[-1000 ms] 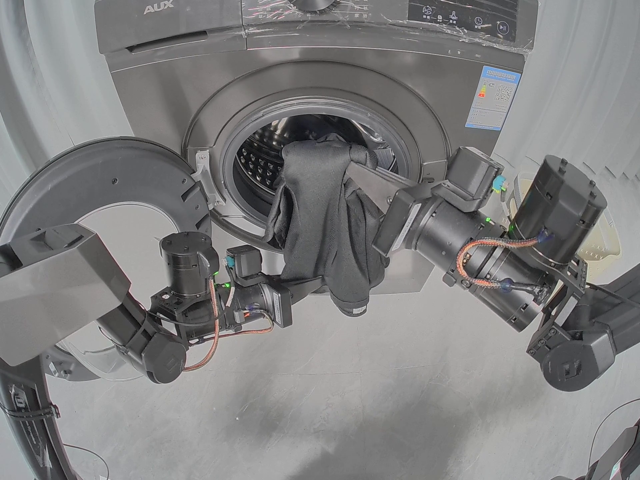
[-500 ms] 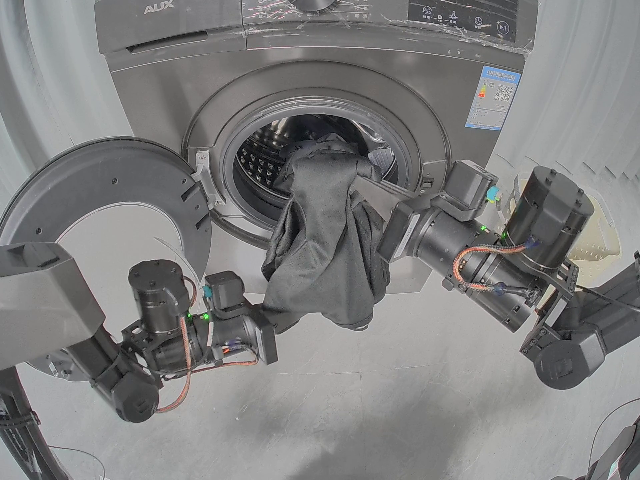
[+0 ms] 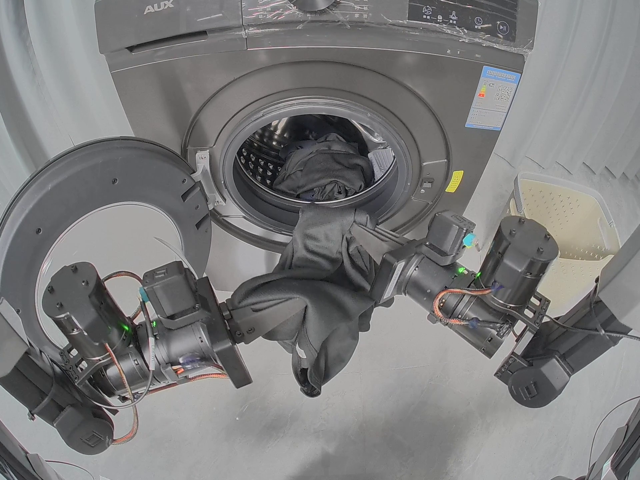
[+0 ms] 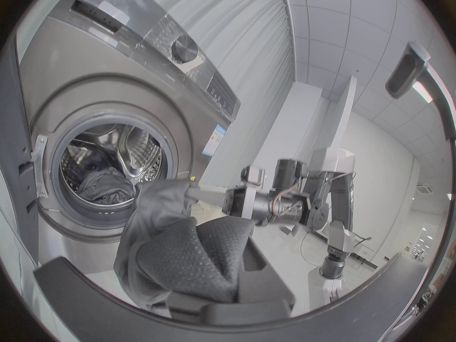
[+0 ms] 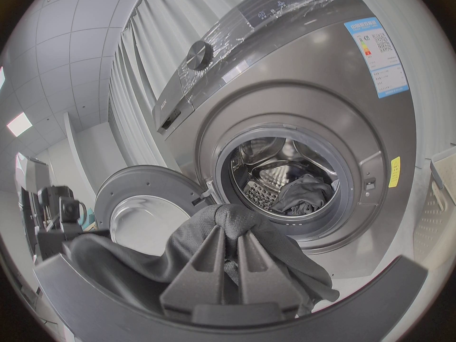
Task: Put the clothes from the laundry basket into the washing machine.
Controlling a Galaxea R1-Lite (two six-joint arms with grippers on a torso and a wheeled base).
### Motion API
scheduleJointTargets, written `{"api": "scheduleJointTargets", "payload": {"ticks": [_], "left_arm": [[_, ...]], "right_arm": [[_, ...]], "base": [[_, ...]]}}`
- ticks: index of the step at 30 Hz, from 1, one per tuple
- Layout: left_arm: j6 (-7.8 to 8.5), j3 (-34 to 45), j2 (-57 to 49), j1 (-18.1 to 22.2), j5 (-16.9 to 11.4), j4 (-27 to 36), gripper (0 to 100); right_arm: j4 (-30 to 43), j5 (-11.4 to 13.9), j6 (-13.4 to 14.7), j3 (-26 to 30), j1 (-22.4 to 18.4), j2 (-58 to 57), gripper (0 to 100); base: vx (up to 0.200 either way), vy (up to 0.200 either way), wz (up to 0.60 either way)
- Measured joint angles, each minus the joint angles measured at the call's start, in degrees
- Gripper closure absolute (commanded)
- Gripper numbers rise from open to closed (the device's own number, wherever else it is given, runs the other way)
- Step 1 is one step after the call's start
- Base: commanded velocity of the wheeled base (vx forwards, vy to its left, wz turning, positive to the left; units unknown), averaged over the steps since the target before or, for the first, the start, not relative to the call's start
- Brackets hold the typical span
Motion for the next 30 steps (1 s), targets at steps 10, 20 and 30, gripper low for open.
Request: {"api": "scheduleJointTargets", "payload": {"ticks": [10,20,30], "left_arm": [[-0.79,-2.12,-2.12,-0.27,0.72,0.0,100],[-2.72,-7.25,-1.56,0.13,6.79,0.09,100],[-3.23,-12.02,0.63,1.51,12.06,0.07,100]], "right_arm": [[-0.17,-0.15,-0.1,0.76,1.05,2.4,0],[-0.15,0.21,-1.21,10.2,0.91,3.11,0],[-0.88,0.27,-1.83,12.69,0.44,4.68,0]], "base": [[0.0,0.0,0.0],[0.0,0.0,0.0],[0.0,0.0,0.0]]}}
